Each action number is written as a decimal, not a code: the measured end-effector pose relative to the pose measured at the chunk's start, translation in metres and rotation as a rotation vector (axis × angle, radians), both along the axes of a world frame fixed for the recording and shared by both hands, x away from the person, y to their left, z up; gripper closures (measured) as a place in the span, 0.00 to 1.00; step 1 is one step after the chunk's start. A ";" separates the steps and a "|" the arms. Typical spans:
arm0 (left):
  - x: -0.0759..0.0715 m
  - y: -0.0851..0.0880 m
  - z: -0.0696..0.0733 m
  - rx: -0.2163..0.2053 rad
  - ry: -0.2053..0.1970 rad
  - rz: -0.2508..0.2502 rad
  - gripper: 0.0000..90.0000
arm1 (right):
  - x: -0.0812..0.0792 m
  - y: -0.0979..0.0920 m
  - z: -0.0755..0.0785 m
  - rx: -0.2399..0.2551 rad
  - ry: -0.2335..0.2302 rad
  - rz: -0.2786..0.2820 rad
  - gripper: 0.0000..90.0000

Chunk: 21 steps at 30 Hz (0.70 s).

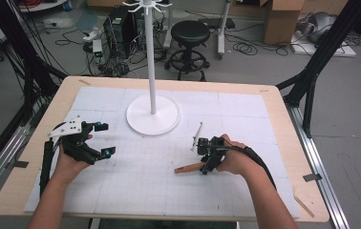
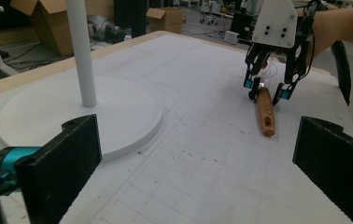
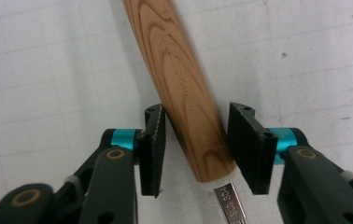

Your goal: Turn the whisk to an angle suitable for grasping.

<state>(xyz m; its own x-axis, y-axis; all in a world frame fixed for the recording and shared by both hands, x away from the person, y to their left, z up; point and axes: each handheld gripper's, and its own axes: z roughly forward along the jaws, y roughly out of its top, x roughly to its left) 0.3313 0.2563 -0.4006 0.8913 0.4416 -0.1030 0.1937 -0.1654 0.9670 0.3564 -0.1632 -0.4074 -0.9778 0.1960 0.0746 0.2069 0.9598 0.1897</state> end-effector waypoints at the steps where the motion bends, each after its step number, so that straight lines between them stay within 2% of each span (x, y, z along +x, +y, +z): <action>1: 0.000 0.000 0.000 -0.001 0.001 -0.001 0.02 | -0.001 0.000 0.000 -0.007 -0.011 0.004 0.65; 8: -0.001 0.000 0.001 -0.004 -0.003 -0.002 0.02 | -0.007 0.002 0.001 -0.030 -0.032 0.032 0.70; 9: -0.001 0.000 0.001 -0.004 -0.002 -0.003 0.02 | -0.008 0.003 0.001 -0.034 -0.046 0.038 0.70; 10: -0.001 0.000 0.001 -0.004 -0.003 -0.002 0.02 | -0.008 0.003 0.001 -0.037 -0.064 0.036 0.72; 13: -0.001 0.000 0.001 -0.004 -0.002 -0.002 0.02 | -0.008 0.002 0.001 -0.042 -0.064 0.023 0.76; 16: 0.000 0.001 0.001 -0.002 -0.003 -0.004 0.02 | -0.008 0.002 0.002 -0.041 -0.060 0.012 0.77; 17: 0.000 0.001 0.001 -0.001 -0.004 -0.004 0.02 | -0.008 0.002 0.002 -0.045 -0.070 -0.008 0.77; 21: 0.000 0.002 0.001 -0.003 -0.002 0.000 0.02 | -0.006 -0.001 0.004 -0.036 -0.087 -0.022 0.77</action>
